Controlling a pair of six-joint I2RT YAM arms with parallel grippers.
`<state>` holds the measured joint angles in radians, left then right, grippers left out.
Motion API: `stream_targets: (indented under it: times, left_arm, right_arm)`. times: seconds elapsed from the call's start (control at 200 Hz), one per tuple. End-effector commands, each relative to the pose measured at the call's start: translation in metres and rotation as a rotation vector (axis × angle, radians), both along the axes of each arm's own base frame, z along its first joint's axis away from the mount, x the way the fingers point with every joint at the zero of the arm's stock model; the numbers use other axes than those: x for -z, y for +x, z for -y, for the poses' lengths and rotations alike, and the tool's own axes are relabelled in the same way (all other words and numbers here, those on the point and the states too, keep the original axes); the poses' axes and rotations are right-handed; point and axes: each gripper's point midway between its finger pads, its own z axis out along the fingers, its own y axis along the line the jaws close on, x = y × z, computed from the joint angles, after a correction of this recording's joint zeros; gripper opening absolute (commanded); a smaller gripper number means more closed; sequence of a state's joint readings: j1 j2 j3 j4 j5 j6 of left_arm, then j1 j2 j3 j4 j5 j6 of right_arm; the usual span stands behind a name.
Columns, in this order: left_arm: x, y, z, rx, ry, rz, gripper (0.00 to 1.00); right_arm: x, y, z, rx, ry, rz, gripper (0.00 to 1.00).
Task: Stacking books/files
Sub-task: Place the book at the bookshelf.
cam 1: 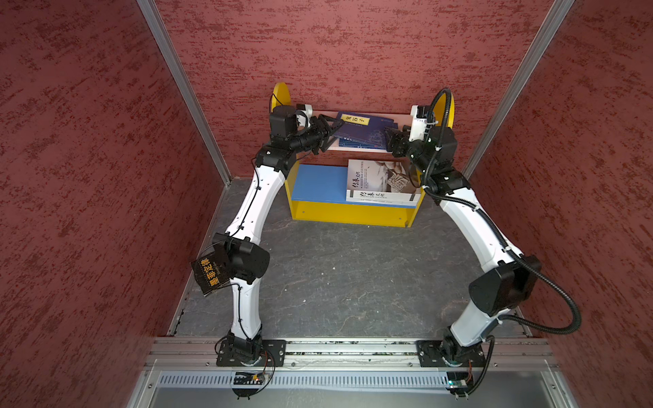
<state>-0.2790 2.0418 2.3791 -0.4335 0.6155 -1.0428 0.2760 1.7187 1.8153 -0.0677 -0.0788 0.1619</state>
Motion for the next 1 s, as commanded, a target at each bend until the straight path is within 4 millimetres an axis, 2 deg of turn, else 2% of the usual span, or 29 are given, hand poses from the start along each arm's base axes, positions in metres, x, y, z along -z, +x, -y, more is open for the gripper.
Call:
stream_targets:
  times: [0.0,0.135,0.25,0.466,0.526,0.726,0.807,0.992]
  left_arm:
    - [-0.009,-0.009,-0.017,-0.069,0.081,0.038,0.66]
    - [-0.003,-0.013,-0.016,-0.081,0.128,0.040,0.71]
    - [0.003,-0.014,-0.013,-0.094,0.181,0.043,0.72]
    - [0.002,-0.022,0.009,-0.091,0.239,0.105,0.69]
    - [0.004,-0.024,0.014,-0.099,0.262,0.112,0.68]
    - [0.005,-0.035,0.020,-0.146,0.362,0.142,0.69]
    - [0.006,-0.038,0.019,-0.157,0.406,0.148,0.71]
    - [0.013,-0.046,0.017,-0.160,0.500,0.154,0.78]
  right_arm:
    - [0.053,0.008,0.003,0.033,-0.039,-0.158,0.72]
    - [0.051,0.008,0.000,0.019,-0.032,-0.158,0.72]
    - [0.042,0.006,-0.001,0.007,-0.014,-0.146,0.72]
    - [-0.002,-0.012,-0.009,-0.066,0.049,-0.100,0.77]
    - [-0.007,-0.015,-0.011,-0.082,0.064,-0.116,0.79]
    - [-0.010,-0.024,-0.016,-0.122,0.091,-0.168,0.89]
    - [-0.011,-0.026,-0.018,-0.135,0.087,-0.177,0.91]
    - [-0.011,-0.029,-0.010,-0.101,0.050,-0.177,0.94]
